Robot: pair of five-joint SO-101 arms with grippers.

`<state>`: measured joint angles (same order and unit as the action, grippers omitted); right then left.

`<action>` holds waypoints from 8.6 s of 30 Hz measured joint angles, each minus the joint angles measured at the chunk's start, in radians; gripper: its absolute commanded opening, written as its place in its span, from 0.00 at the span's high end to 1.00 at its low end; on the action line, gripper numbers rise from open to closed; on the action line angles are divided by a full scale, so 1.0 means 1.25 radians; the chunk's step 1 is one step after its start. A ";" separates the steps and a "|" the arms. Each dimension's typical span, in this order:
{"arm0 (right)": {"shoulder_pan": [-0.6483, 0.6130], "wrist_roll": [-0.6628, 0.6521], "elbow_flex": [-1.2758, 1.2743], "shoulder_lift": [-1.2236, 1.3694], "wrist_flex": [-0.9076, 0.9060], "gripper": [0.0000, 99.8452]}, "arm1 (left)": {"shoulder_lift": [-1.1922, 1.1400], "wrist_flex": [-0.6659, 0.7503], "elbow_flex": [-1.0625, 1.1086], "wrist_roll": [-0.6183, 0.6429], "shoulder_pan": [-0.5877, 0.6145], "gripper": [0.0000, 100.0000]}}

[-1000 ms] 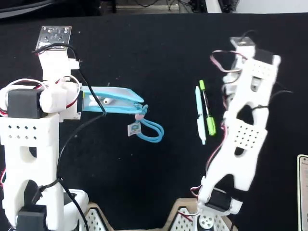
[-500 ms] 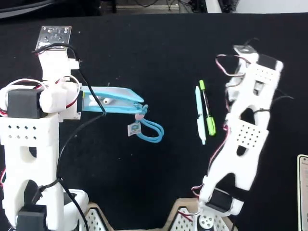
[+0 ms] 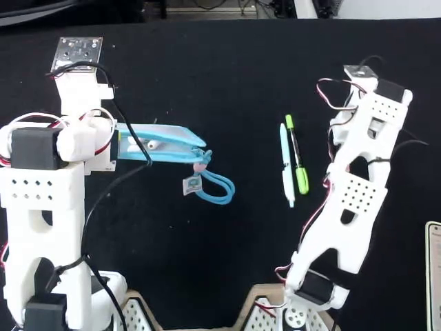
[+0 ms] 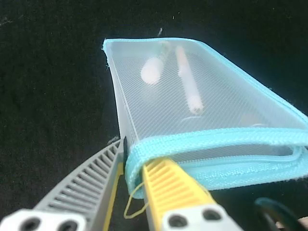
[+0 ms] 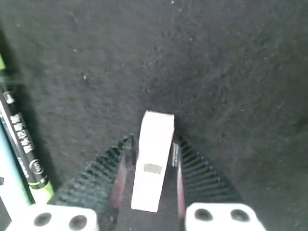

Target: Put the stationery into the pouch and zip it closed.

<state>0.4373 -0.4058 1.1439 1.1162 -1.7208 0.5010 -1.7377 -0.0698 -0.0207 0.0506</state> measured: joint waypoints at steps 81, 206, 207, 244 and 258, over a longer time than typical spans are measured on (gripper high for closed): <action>-0.943 0.215 -2.104 -2.090 1.439 0.99 | 0.000 0.000 0.000 0.000 0.000 0.97; -0.258 0.177 -0.242 -0.096 0.194 0.89 | 0.000 -0.010 0.014 0.004 0.000 0.97; -0.258 0.174 -0.228 -0.087 0.191 0.89 | 0.000 -0.010 0.014 0.004 0.000 0.97; -0.341 0.104 -0.288 -0.284 -0.007 0.99 | 0.000 -0.010 0.014 0.004 0.000 0.97; -0.492 0.090 -0.794 -1.051 0.032 0.99 | 0.000 -0.010 0.014 0.004 0.000 0.97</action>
<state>-0.1780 -0.2938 0.1511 -0.1972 -1.6809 0.5010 -1.7499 -0.0529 -0.0161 0.0506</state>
